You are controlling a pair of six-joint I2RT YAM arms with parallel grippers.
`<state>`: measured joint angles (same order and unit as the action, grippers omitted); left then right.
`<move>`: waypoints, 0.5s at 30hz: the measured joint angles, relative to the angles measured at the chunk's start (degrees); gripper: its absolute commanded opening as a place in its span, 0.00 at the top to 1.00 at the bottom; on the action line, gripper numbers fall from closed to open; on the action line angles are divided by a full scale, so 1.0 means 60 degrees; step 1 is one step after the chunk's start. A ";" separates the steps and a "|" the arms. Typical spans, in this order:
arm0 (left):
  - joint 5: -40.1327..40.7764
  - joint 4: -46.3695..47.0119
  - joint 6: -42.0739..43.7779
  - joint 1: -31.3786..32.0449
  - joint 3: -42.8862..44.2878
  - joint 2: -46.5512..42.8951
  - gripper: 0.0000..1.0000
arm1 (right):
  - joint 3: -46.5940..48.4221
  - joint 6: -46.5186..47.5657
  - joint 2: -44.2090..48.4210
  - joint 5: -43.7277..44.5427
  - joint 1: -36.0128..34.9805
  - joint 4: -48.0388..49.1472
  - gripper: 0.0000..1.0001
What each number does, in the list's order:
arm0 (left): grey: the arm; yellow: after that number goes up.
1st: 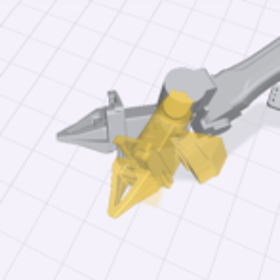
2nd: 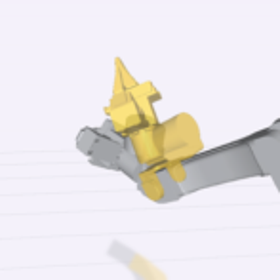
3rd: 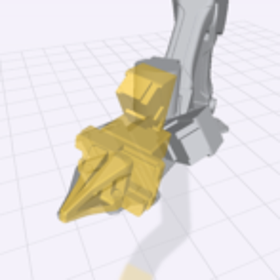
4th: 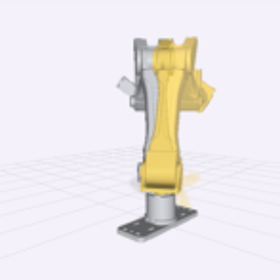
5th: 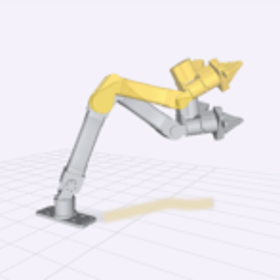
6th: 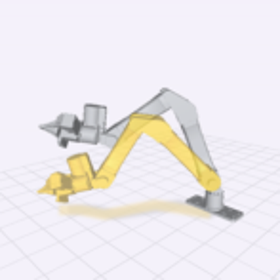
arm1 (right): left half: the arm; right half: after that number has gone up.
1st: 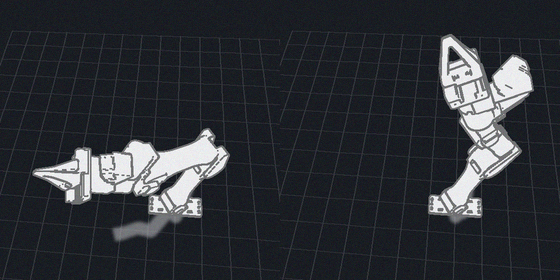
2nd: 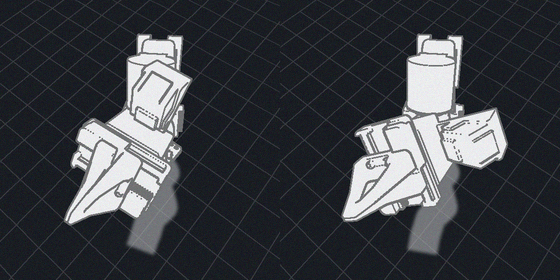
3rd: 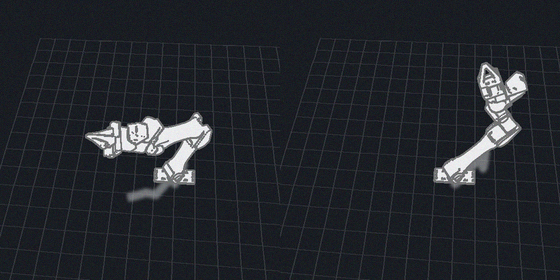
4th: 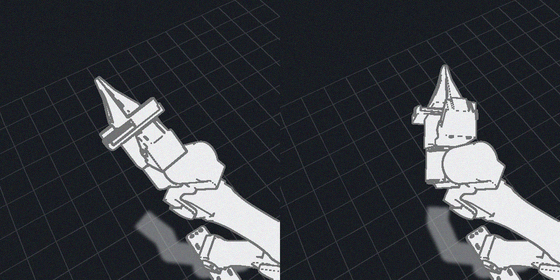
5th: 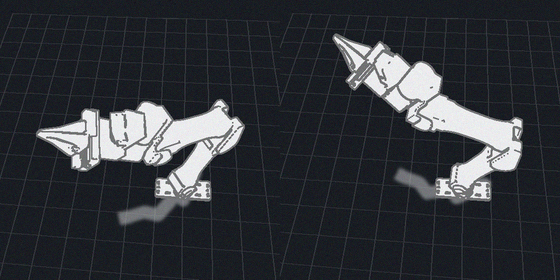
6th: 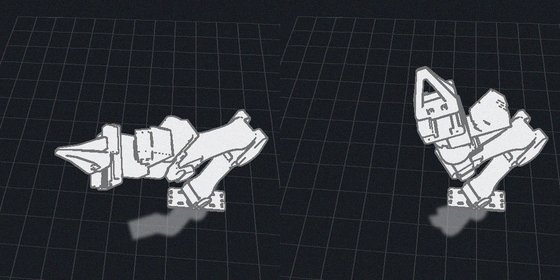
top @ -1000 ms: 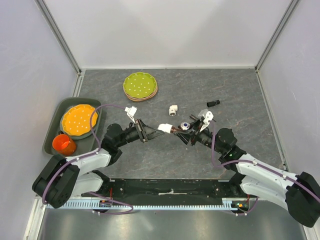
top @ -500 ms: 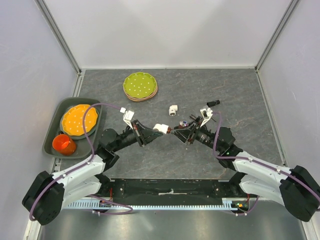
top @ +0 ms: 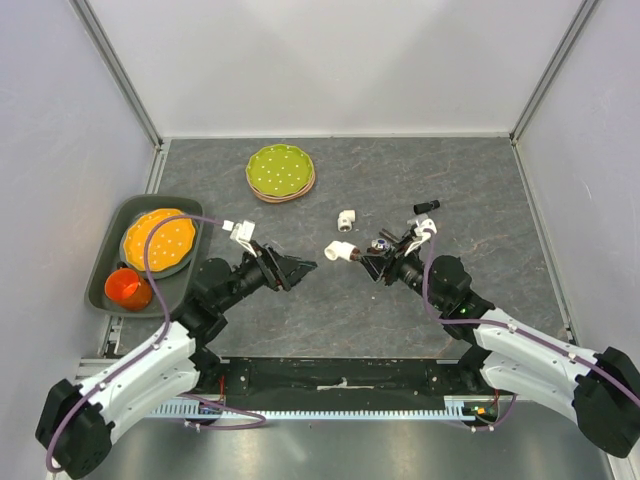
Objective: Install the water faucets
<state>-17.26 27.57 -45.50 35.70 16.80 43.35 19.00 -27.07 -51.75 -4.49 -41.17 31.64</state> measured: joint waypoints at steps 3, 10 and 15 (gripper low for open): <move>0.1056 -0.1985 0.0029 -0.0004 0.0525 -0.0597 0.16 | 0.0000 0.0393 -0.0047 0.0539 0.0000 -0.0229 1.00; 0.3264 -0.6153 0.0637 -0.0058 0.2561 -0.1716 0.15 | 0.0000 0.0954 -0.1515 0.0900 0.0000 -0.0084 1.00; 0.4182 -0.8189 0.1330 -0.0055 0.3646 -0.2481 0.14 | 0.0026 0.0936 -0.3111 0.0790 -0.0051 0.0379 1.00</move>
<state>7.84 -21.56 -37.52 35.38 38.68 28.47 19.16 -21.45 -70.41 0.25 -41.47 33.91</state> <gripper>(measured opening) 0.855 0.481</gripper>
